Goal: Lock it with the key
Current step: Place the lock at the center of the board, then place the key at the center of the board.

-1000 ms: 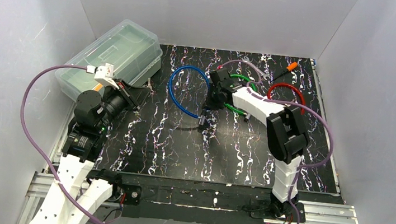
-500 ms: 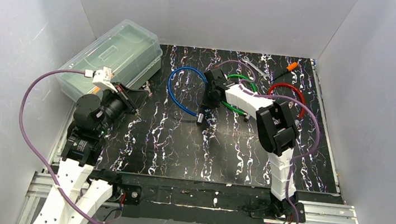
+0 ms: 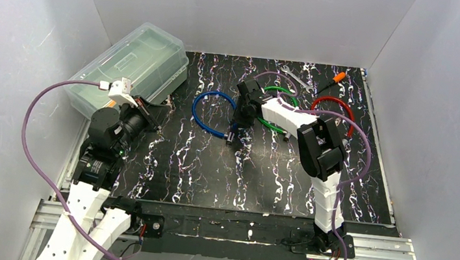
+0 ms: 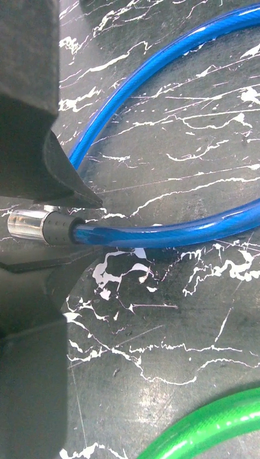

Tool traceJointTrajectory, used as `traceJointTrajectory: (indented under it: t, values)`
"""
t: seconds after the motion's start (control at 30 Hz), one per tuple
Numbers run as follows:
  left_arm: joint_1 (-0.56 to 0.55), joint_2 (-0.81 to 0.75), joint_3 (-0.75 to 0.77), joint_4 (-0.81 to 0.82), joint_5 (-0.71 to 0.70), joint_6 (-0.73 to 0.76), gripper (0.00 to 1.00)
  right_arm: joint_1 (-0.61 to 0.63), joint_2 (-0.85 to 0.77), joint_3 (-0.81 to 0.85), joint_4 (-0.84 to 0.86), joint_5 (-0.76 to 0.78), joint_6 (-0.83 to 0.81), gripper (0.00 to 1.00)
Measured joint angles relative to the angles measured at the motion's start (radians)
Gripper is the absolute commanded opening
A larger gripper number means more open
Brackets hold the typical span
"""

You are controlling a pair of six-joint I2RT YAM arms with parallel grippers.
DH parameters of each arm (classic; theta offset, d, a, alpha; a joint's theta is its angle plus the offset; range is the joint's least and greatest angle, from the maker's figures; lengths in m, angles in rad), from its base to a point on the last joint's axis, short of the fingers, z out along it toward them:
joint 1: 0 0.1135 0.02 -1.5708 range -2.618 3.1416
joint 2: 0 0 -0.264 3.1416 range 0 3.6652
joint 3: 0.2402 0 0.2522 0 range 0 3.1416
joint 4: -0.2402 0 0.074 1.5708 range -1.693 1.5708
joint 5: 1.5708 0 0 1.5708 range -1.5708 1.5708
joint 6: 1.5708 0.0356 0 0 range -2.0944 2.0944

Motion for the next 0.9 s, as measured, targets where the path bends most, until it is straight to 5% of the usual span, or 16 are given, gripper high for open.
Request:
traceJointTrajectory:
  t: [0.33, 0.57, 0.9]
  values:
    - [0.0, 0.078, 0.035, -0.019, 0.027, 0.065, 0.0, 0.0, -0.023, -0.003, 0.02, -0.064, 0.006, 0.75]
    - [0.0, 0.251, 0.159, -0.042, 0.122, 0.158, 0.0, -0.032, -0.206, -0.045, 0.056, -0.139, -0.059, 0.98]
    - [0.0, 0.703, 0.443, -0.132, 0.295, 0.301, 0.0, -0.281, -0.511, -0.22, 0.161, -0.44, -0.267, 0.98]
